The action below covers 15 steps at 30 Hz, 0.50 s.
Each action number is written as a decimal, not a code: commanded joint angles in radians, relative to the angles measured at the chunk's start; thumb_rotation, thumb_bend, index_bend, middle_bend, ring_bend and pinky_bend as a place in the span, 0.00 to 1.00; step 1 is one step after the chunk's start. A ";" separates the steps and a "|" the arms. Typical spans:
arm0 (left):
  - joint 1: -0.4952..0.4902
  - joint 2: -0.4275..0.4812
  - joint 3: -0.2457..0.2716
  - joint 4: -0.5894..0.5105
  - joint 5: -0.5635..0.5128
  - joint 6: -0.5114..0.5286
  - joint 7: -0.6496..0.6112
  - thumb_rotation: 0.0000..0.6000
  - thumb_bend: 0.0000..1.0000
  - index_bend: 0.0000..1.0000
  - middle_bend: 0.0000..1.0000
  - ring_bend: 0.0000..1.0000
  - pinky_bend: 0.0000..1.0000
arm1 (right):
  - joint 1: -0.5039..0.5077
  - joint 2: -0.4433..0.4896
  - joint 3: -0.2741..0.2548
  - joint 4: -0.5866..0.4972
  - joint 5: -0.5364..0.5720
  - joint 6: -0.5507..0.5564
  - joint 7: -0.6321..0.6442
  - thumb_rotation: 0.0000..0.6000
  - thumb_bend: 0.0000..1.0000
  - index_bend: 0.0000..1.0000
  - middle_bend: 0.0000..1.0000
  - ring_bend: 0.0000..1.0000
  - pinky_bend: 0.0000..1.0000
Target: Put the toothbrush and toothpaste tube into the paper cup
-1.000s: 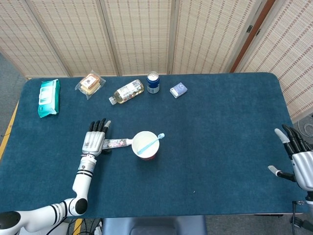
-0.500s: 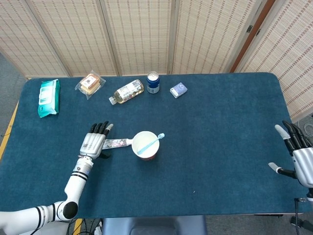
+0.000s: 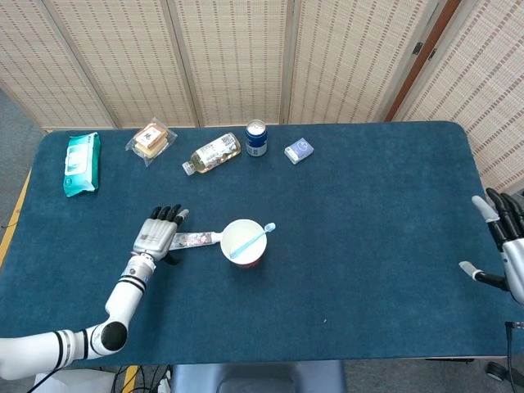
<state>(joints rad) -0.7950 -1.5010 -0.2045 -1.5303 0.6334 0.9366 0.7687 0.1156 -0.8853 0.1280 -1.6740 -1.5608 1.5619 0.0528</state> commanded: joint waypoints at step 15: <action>-0.102 -0.068 0.031 0.159 -0.125 -0.058 0.001 1.00 0.00 0.23 0.00 0.00 0.00 | 0.021 -0.014 0.006 0.042 0.026 -0.042 0.038 1.00 0.00 0.00 0.00 0.00 0.29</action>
<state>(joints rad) -0.8932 -1.5662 -0.1768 -1.3749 0.5130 0.8798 0.7687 0.1360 -0.8984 0.1345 -1.6322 -1.5342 1.5207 0.0906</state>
